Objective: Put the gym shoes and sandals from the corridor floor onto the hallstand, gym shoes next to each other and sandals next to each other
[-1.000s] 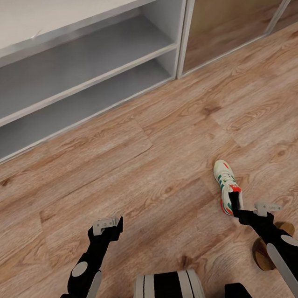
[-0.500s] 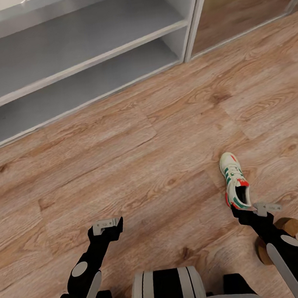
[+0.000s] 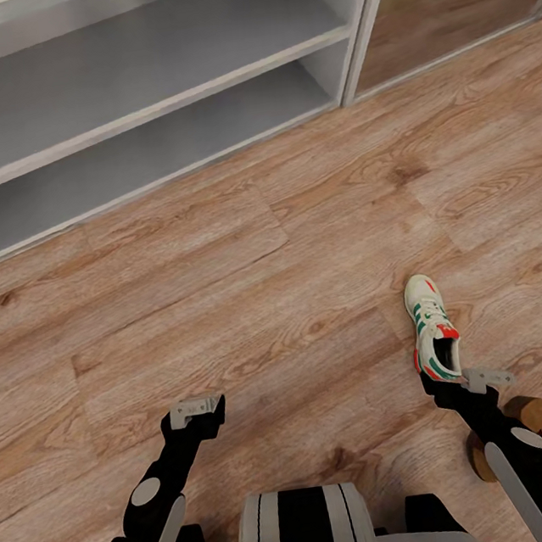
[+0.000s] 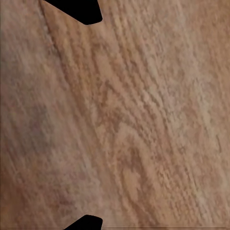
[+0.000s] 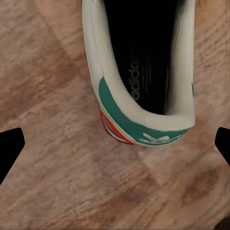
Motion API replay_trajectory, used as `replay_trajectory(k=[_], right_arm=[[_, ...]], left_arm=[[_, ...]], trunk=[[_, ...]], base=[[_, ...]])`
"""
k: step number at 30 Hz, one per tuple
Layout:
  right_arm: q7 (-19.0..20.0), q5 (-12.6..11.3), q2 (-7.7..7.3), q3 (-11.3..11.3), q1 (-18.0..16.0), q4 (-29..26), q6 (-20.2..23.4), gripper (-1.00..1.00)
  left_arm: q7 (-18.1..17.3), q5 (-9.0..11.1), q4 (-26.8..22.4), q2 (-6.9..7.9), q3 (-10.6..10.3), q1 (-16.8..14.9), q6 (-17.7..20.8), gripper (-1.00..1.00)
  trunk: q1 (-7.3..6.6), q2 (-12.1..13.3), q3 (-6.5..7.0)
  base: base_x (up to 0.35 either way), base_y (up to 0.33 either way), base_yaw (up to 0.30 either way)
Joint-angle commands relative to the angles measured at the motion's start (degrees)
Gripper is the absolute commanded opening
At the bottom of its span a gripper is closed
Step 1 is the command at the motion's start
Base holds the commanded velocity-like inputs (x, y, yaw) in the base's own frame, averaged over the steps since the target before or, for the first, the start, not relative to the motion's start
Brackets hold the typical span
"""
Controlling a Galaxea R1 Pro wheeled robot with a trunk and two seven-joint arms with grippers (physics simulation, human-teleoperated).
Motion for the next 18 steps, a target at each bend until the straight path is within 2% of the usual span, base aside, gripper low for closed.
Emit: replay_trajectory(k=[1,18], right_arm=[[-0.4,-0.6,-0.02,0.0,0.0,-0.1,0.2,1.0],[-0.3,-0.7,-0.26,-0.2,0.1,0.0,-0.4,1.0]], left_arm=[[0.5,0.6,-0.2,0.09,-0.2,0.1,0.2,1.0],[0.4,0.6,-3.2,0.16,-0.3,0.7,0.0,1.0]], trunk=[[-0.01,0.0,-0.03],[-0.01,0.0,-0.04]], base=[[0.0,0.0,0.002],[0.0,0.0,0.0]])
